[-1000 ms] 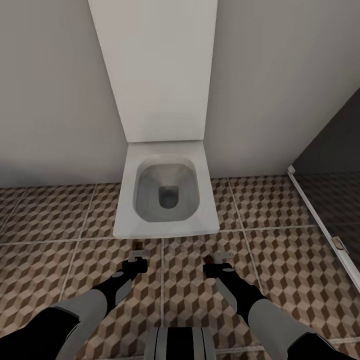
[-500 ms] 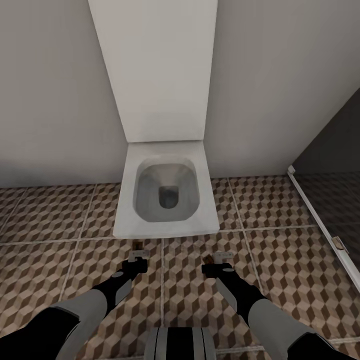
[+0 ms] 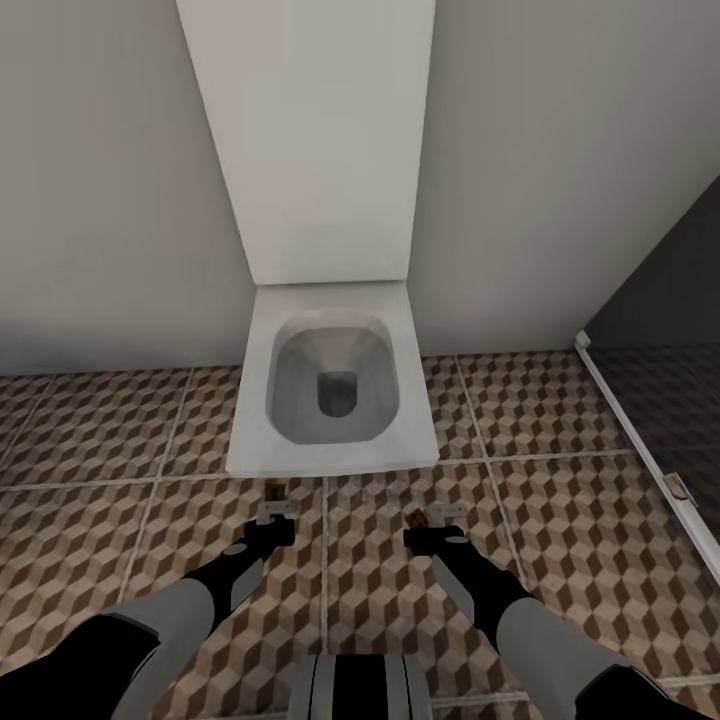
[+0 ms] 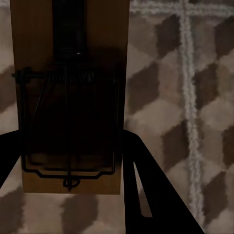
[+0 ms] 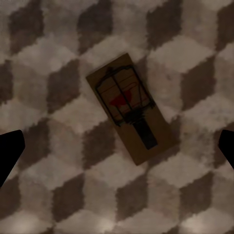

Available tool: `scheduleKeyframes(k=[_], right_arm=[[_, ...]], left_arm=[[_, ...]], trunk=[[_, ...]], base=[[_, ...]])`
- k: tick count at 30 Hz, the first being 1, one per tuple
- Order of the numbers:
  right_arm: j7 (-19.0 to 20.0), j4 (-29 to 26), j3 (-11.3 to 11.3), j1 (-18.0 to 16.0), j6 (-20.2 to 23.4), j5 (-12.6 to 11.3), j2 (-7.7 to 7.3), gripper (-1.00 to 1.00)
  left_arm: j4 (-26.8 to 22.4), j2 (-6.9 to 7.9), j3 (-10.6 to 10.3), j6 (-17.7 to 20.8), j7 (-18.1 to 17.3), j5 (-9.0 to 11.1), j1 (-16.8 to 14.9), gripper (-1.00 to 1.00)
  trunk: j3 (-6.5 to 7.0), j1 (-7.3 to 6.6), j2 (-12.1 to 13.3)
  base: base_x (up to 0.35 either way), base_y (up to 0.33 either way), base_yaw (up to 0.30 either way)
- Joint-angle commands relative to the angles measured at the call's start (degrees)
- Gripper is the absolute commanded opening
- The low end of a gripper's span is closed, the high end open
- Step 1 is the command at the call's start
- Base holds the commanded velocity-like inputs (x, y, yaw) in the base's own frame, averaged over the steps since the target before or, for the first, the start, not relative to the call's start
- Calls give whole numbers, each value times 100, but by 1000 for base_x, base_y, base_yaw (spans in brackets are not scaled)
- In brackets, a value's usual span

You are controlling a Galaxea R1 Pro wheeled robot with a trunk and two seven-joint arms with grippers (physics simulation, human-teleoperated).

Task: Take the four mousetraps from the cabinet in the bathroom and place them on the bathroom floor. Make sure all four end up on the same floor surface, and ensure that at least two of them are either under or directly next to the same bathroom sink.

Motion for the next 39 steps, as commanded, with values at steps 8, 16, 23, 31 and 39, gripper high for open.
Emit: scheduleKeyframes(k=[8, 16, 23, 31, 39], right_arm=[[-43, -21, 48, -3, 27, -53, -1, 100], [-43, -28, 48, -3, 23, -53, -5, 100], [-43, -29, 48, -3, 21, -53, 0, 100], [-43, -29, 48, -3, 21, -53, 1, 100], [-36, -41, 52, -3, 20, -53, 2, 100]], left_arm=[[106, -18, -36, 460, 14, 40, -4, -100], [-57, -26, -24, 1038, 33, 31, -4, -100], [-124, -27, -20, 1074, 36, 30, -4, -100], [-122, -26, -16, 1080, 40, 30, -4, -100], [-122, -27, -16, 1201, 44, 30, -4, -100]], trunk=[[-3, -1, -1], [-3, -1, -1], [-3, -1, -1], [-3, -1, -1], [-3, -1, -1]], base=[[0, 0, 0], [0, 0, 0], [0, 0, 0], [0, 0, 0], [0, 0, 0]])
